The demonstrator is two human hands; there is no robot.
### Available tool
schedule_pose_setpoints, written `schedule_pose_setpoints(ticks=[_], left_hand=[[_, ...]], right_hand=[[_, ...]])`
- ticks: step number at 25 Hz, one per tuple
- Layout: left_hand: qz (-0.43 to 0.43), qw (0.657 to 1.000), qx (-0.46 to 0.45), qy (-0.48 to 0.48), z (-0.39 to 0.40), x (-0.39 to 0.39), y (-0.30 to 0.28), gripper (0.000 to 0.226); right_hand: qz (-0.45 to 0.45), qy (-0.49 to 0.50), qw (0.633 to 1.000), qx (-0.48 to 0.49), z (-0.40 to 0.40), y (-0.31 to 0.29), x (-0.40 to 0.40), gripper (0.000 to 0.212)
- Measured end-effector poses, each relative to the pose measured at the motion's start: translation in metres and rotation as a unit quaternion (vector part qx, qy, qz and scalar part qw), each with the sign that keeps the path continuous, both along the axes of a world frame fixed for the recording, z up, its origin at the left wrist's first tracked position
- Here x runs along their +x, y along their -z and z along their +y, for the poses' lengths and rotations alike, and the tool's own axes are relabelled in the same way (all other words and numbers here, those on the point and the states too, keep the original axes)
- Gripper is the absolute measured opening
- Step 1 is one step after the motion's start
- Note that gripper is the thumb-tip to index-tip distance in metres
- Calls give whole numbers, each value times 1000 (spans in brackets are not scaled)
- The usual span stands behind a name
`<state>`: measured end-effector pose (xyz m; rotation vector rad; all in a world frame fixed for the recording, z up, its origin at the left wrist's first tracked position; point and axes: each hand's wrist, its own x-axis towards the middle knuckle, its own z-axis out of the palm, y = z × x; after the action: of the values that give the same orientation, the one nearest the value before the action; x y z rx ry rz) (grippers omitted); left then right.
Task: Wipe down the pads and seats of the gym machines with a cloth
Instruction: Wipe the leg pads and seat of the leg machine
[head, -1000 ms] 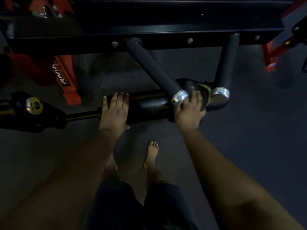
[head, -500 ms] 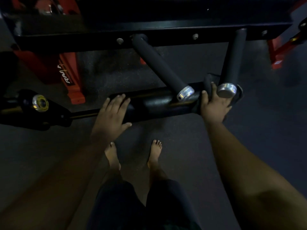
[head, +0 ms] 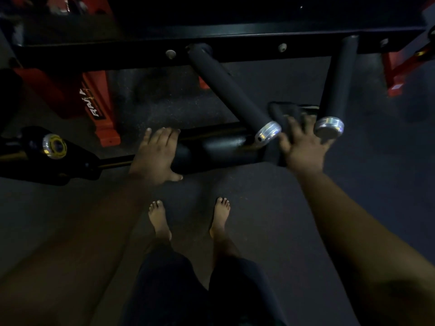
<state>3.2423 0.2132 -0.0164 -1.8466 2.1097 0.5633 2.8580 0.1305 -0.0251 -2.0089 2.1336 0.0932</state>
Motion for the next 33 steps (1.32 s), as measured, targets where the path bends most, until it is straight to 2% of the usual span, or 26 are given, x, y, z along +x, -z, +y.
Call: schedule_pose_setpoints(ticks=[2,4,5,7,9,11,13,15,18,21,23,26,28,30,31,33], left_hand=[[57,997,47,-8,-22,14,-1,141],[69,994,85,-1,-35,20,-5,145],[54,996,77,1,-31,18,-5,145],[36,999,6,-3,1,7,-3,141],[50,997,-58,-20,36,-10,0,138],[38,995,-77,-44,49,-19,5,140],[9,995,-79,-56,40,-22,4,138],[3,997,-59,-44,24,-16,1,133],[71,996,41,-20,-17,9,-6,136],[124,978,165,-26,-55,27,-11,143],[125,981,146,-28,-52,26,-9,146],[139,987,-14,-73,9,18,-1,135],[140,985,-66,-74,48,12,5,132],[100,990,-70,-66,53,8,10,137],[79,993,-66,-64,46,7,11,138],[51,996,-50,-59,32,6,10,135]], right_hand=[[-31,144,989,10,-12,-1,-20,82],[-43,156,987,-13,-1,-3,19,81],[-42,117,992,-37,13,-4,53,76],[-62,28,995,-70,52,-6,130,63],[-94,-69,993,-13,80,-11,176,59],[-88,-155,984,19,76,-10,164,62],[-31,-201,979,-15,58,-6,119,66],[4,-136,990,-30,41,-3,65,68],[-36,63,997,-3,11,-16,7,71],[-56,178,982,1,2,-19,50,74],[-37,129,991,-19,28,-15,115,71],[-61,-32,998,-11,74,-10,202,60],[-59,-137,989,2,84,-14,225,58],[-48,-228,972,8,68,-14,208,62],[-46,-235,971,18,56,-12,189,65],[-5,-175,984,27,37,-8,134,72]])
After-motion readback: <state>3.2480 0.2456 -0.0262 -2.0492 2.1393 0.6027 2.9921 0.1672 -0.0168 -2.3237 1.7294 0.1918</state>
